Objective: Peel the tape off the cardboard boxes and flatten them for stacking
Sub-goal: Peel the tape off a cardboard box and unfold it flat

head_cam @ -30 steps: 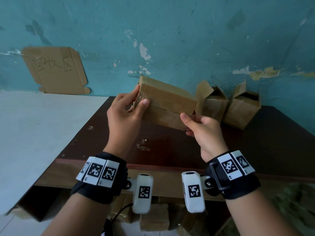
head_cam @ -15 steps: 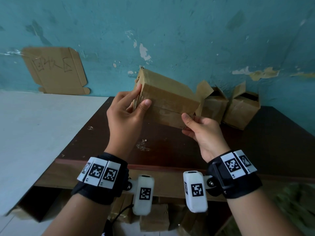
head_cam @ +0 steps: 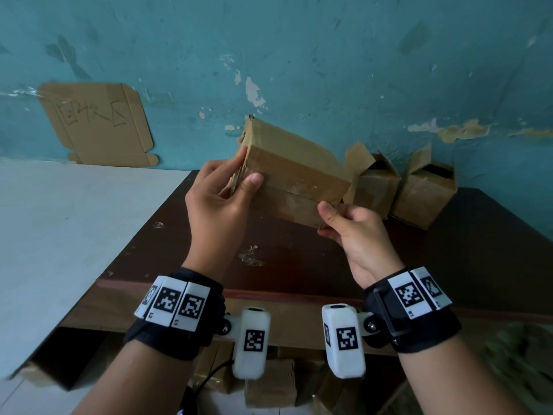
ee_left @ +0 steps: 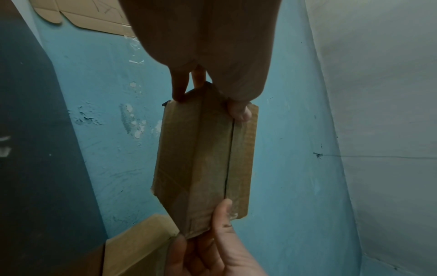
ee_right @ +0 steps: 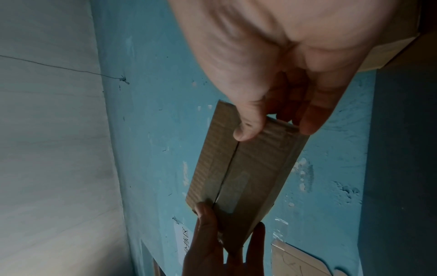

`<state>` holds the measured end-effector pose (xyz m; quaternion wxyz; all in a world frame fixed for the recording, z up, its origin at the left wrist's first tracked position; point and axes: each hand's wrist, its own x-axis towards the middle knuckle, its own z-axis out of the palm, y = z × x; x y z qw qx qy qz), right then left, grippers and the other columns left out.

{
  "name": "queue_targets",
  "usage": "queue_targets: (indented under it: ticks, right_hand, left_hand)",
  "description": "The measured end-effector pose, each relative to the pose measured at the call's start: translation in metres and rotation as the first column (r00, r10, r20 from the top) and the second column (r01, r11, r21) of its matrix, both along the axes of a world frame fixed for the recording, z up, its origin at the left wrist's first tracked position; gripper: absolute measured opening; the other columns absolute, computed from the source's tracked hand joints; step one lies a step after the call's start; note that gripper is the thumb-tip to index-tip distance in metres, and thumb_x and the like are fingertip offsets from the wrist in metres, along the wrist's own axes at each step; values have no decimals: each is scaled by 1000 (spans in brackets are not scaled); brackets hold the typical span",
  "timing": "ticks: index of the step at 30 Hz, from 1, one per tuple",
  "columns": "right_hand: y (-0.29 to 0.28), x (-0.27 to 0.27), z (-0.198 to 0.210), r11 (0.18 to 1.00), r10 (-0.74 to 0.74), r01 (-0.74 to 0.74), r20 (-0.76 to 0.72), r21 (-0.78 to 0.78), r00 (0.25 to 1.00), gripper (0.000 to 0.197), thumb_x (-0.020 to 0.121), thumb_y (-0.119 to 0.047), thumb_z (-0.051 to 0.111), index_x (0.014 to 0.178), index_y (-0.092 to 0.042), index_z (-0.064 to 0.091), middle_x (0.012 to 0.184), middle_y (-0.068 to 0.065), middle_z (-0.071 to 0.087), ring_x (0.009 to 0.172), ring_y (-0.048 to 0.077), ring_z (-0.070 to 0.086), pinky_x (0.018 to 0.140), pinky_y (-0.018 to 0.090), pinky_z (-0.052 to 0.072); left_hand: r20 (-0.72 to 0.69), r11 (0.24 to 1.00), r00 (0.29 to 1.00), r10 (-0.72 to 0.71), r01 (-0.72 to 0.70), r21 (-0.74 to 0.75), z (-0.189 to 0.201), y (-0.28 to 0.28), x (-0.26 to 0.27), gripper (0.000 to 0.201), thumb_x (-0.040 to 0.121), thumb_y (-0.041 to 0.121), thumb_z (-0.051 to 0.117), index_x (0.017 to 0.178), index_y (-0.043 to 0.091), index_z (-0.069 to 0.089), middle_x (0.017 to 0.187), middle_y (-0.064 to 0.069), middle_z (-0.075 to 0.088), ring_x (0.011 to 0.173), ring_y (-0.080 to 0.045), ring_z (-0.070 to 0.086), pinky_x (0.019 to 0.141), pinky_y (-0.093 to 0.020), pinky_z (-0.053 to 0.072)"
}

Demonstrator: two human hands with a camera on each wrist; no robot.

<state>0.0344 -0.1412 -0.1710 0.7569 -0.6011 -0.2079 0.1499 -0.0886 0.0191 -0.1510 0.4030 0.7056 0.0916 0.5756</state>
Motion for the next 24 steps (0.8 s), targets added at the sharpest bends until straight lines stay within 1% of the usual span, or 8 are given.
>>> queue_targets:
  ticks: [5,7,10,12,15,19,22,24]
  right_hand:
    - [3,-2,1,998,-25,27,45,-58,999,47,79,-36,76,109,-1,64,113,18,70,104,26,69,80,31,59]
    - [1,-2,8,996,93,-92,-97,13,991,49,86,-31,73,127,-6,59,128,17,67,117,33,66,94,44,58]
    - [-5,-1,19,944,325,-270,-387,191,863,74,81,-62,60,136,-14,60,131,17,68,120,42,64,105,60,47]
    - [-6,0,18,935,349,-274,-449,225,822,80,82,-71,55,137,-14,59,132,18,67,119,43,65,104,62,47]
    - [-2,-2,13,953,294,-220,-455,211,840,74,81,-60,64,140,-16,58,129,15,70,117,37,68,96,53,54]
    - [0,-1,12,953,278,-180,-467,243,839,68,81,-52,64,135,-12,62,125,18,71,114,36,69,94,50,57]
    - [0,0,9,943,293,-173,-465,285,835,56,95,-50,56,133,-10,63,127,22,69,119,43,64,98,53,54]
    - [-1,0,7,935,306,-171,-465,310,831,51,98,-48,55,132,-12,64,127,21,69,119,44,65,100,55,53]
  left_hand:
    - [14,1000,1000,-5,5,18,3,3,-3,46,87,21,80,130,9,69,104,-2,68,97,-6,65,87,-16,52]
    - [44,993,999,21,-26,113,7,2,-4,46,81,22,85,123,9,71,103,7,68,103,-7,68,95,-24,55]
    - [105,934,994,19,-55,352,8,-4,-4,38,74,16,91,105,-1,77,102,-3,70,110,-18,70,100,-28,55]
    - [98,882,995,-23,-26,471,9,-11,-5,31,73,11,92,96,-3,78,98,-12,72,108,-24,71,97,-36,57]
    - [67,841,998,-22,-18,540,9,-19,-3,24,72,9,93,84,-4,77,91,-17,68,104,-27,69,89,-40,57]
    - [54,894,997,-60,30,446,10,-18,-3,38,71,28,93,82,0,70,103,-18,58,111,-22,64,89,-37,58]
    - [-34,951,969,-244,246,189,10,-16,-4,62,74,58,81,116,19,59,135,-12,45,135,-24,51,104,-45,53]
    - [-99,930,926,-364,354,-102,9,-17,-2,76,77,76,64,137,35,43,146,6,42,142,-13,43,110,-38,45]
